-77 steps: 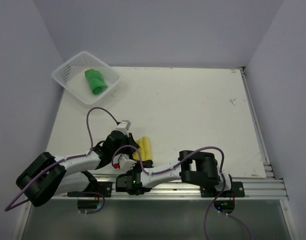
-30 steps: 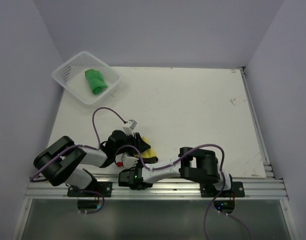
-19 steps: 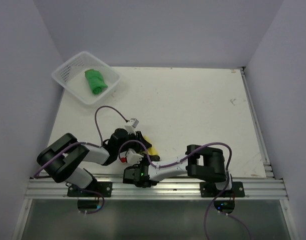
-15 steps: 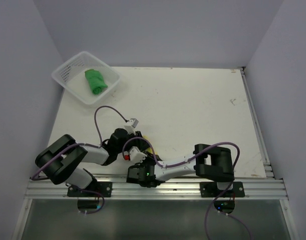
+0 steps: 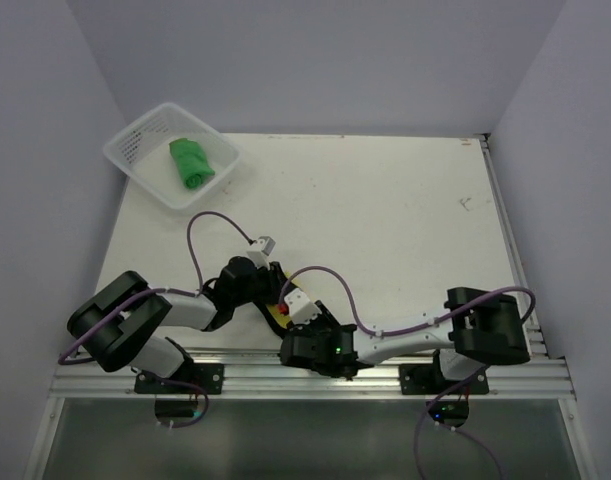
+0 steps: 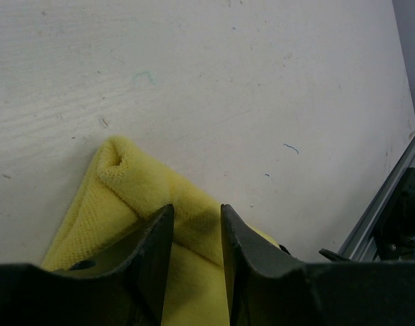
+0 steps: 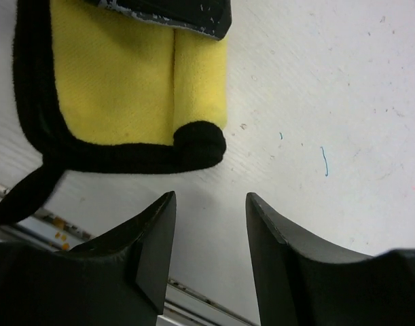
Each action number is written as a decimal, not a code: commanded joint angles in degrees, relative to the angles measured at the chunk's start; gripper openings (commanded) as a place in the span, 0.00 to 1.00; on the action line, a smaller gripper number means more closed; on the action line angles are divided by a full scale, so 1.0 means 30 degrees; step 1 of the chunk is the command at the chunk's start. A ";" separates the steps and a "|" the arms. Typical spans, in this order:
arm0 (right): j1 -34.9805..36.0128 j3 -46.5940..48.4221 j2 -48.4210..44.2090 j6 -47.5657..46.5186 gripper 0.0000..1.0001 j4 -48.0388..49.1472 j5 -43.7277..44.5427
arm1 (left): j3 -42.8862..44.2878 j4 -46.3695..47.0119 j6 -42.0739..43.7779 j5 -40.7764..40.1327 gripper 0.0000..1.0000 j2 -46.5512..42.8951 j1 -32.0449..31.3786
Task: Roll the towels
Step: Roll the towel
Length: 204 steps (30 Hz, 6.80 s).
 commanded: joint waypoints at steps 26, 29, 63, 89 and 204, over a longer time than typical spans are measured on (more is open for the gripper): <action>-0.9554 -0.8414 -0.7196 0.7991 0.49 1.3414 -1.5496 | -0.0494 -0.1313 0.0568 -0.1214 0.39 -0.0427 0.0147; -0.9671 -0.8647 -0.6696 0.8371 0.49 1.3968 -1.5555 | -0.0553 -0.1225 0.0539 -0.1156 0.39 -0.0457 0.0147; -0.9965 -0.8591 -0.2534 0.5767 0.10 1.5673 -1.5731 | 0.0032 -0.0668 0.0978 -0.0101 0.39 0.0393 0.0147; -0.2493 -0.2877 -0.1450 0.2775 0.00 0.5388 -0.2664 | 0.2669 -0.3975 0.1182 -0.0829 0.39 -0.1449 0.0176; 0.0172 1.0335 1.1030 -0.7534 0.00 -0.7064 -0.4362 | 0.0997 -0.6028 0.2590 -0.1685 0.03 -0.3678 0.1758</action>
